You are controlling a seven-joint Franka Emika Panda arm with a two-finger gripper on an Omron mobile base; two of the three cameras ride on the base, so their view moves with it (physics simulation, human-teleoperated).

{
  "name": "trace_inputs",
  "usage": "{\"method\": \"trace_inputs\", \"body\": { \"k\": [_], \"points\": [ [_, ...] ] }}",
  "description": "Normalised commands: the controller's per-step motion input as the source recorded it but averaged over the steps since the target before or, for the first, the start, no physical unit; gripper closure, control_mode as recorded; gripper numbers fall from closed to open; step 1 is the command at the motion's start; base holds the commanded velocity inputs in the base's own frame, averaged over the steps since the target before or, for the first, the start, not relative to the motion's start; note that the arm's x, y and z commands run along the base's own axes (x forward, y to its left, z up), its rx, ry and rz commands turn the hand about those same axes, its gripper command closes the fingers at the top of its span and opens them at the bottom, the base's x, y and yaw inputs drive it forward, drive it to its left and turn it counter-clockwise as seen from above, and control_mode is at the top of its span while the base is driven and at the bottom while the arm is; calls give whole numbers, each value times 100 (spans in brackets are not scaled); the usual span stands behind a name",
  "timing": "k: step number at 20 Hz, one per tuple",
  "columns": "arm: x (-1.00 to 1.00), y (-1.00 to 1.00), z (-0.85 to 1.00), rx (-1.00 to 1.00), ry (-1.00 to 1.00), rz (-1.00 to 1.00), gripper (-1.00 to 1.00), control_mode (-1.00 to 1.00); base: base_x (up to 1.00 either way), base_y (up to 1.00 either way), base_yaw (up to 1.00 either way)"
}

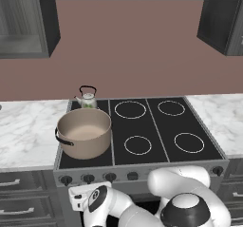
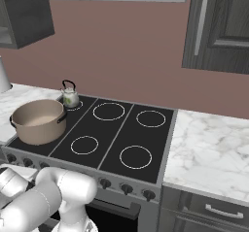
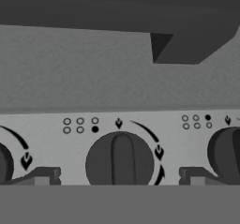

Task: Pick the kettle from the cabinet and place it on a stove burner. Then pick the pot from the counter and place it on another stove burner. Finally, turn both burners on.

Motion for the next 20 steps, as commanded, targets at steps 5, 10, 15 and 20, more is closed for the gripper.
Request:
{"method": "trace_inputs", "body": {
  "k": [5, 10, 15, 20],
  "points": [
    [1, 1, 0, 0, -1, 0, -100, -100, 0, 0, 0],
    [0, 0, 1, 0, -1, 0, -100, -100, 0, 0, 0],
    [1, 0, 7, 0, -4, 0, -100, -100, 0, 0, 0],
    [6, 0, 2, 0, 0, 0, -100, -100, 0, 0, 0]
  ]
}}
